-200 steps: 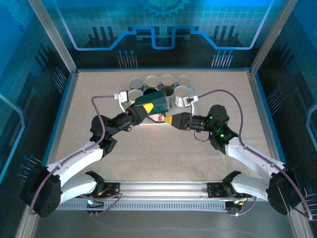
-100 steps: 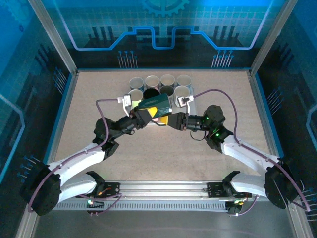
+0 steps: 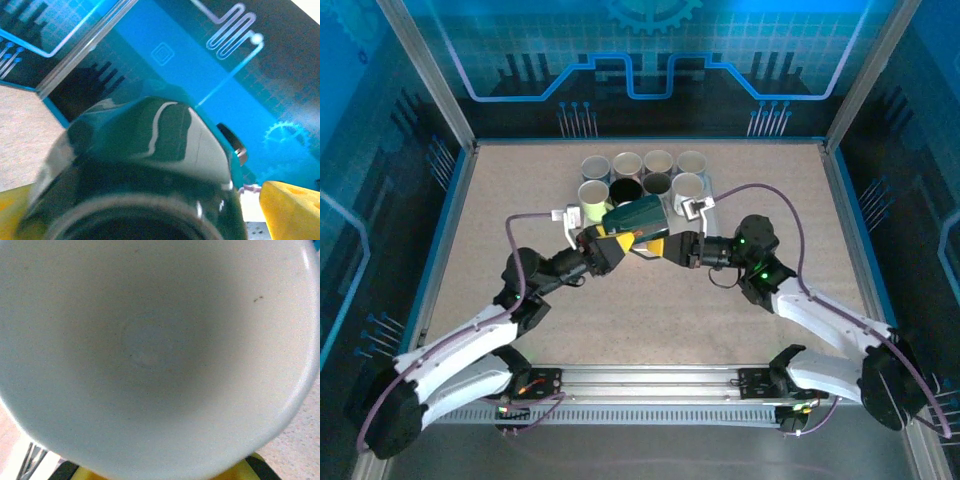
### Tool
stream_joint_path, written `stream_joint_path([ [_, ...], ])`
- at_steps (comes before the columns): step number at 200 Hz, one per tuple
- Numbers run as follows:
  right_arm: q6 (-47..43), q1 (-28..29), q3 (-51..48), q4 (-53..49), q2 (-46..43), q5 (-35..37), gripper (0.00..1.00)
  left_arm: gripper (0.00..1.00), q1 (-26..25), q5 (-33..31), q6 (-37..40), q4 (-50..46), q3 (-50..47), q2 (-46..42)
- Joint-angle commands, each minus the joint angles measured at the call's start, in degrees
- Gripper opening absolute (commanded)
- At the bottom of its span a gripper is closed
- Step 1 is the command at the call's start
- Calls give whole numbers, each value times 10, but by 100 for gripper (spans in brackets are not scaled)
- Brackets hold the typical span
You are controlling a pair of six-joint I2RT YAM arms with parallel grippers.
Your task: Turn the mug right side up
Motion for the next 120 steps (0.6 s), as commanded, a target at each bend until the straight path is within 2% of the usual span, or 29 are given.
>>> stream_joint_path([
  [1,-136,-24,39,-163,-62,73,0,99,-5,-37,94,-185,26,-92],
  [32,-356,-19,128,-471,-106,186,0,99,-5,-96,217,-434,79,-192],
  [60,-479,-13,199,-642,-103,310,0,99,-5,-118,284,-566,104,-249],
  [87,-547,-3,225,-722,-81,422,0,99,-5,-147,317,-643,124,-263],
  [120,-554,0,226,-726,-33,451,0,99,-5,-170,353,-709,161,-243],
])
